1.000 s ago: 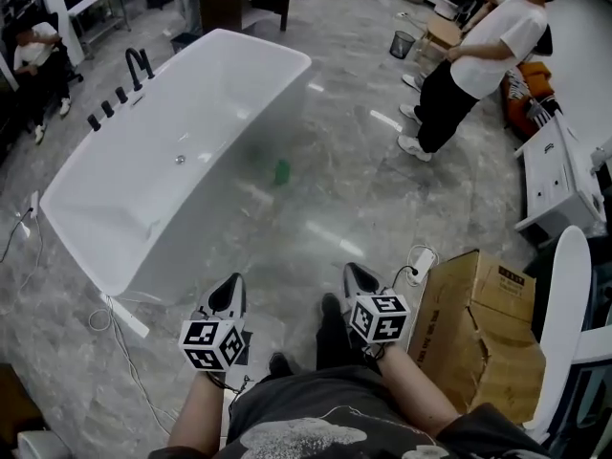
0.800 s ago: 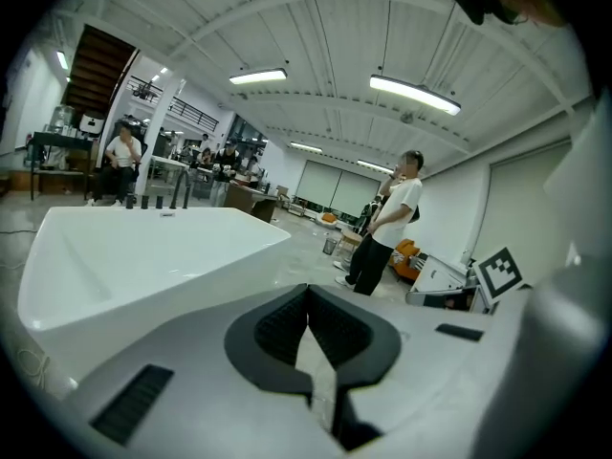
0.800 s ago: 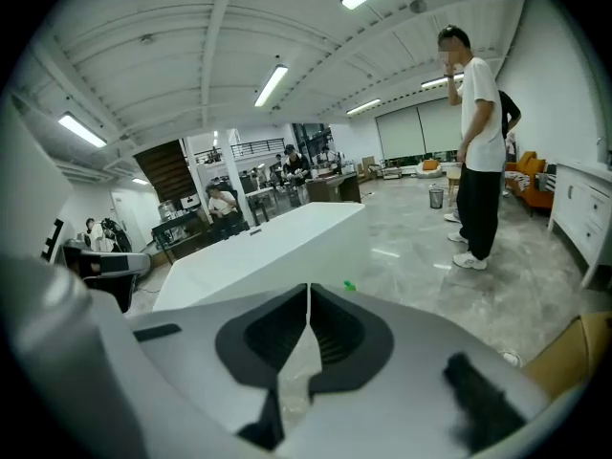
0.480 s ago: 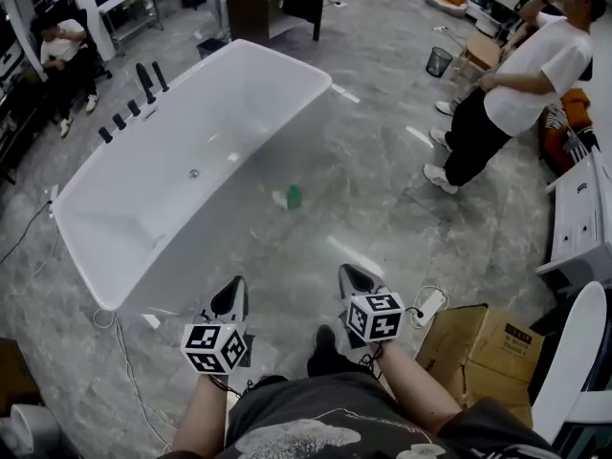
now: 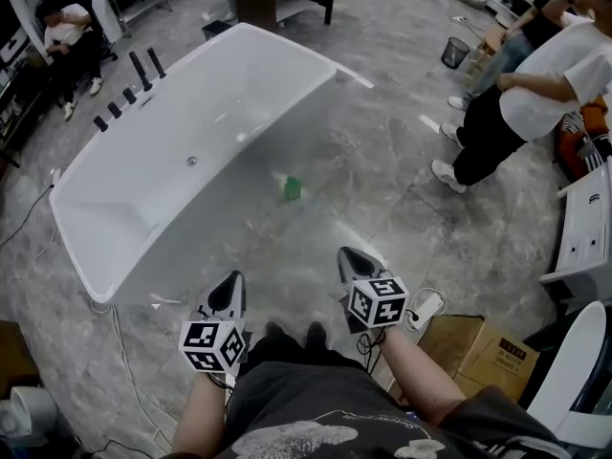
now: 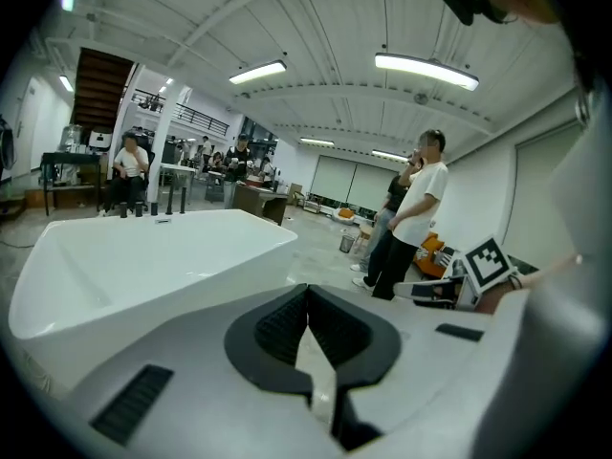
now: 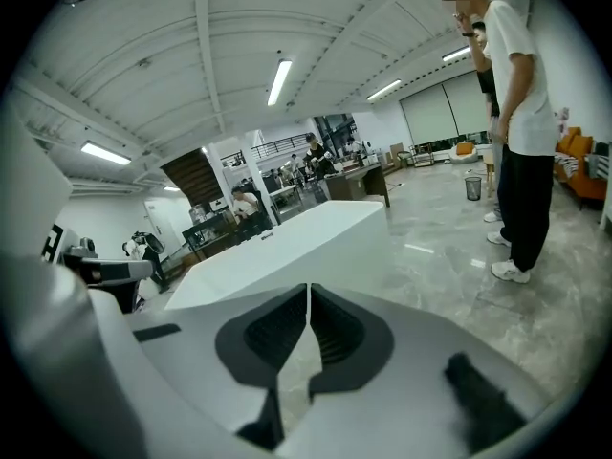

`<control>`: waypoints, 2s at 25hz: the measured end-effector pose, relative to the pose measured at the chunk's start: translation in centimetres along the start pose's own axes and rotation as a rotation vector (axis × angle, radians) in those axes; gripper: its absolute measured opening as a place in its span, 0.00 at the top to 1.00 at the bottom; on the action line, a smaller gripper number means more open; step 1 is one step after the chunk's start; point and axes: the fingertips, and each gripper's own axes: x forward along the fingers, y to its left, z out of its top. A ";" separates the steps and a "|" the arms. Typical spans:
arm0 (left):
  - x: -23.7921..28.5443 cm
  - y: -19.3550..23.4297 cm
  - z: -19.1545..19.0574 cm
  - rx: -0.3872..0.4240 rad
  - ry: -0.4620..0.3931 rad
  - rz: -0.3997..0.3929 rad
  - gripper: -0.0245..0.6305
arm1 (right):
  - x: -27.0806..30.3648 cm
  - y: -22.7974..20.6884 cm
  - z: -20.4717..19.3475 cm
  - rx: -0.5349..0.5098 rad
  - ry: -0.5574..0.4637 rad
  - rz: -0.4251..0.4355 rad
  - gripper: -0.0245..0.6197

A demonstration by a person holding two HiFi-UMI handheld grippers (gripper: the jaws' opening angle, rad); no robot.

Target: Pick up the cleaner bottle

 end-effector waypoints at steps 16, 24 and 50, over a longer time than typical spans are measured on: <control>9.1 5.1 2.5 -0.042 0.032 -0.115 0.94 | 4.4 -2.6 4.4 0.012 -0.014 -0.192 0.92; 13.2 6.8 2.7 -0.051 0.063 -0.122 0.94 | 7.0 -5.6 5.7 0.027 -0.001 -0.251 0.92; 32.7 13.7 0.2 -0.144 0.086 0.193 0.94 | 35.7 -17.4 5.6 -0.226 0.224 0.077 0.92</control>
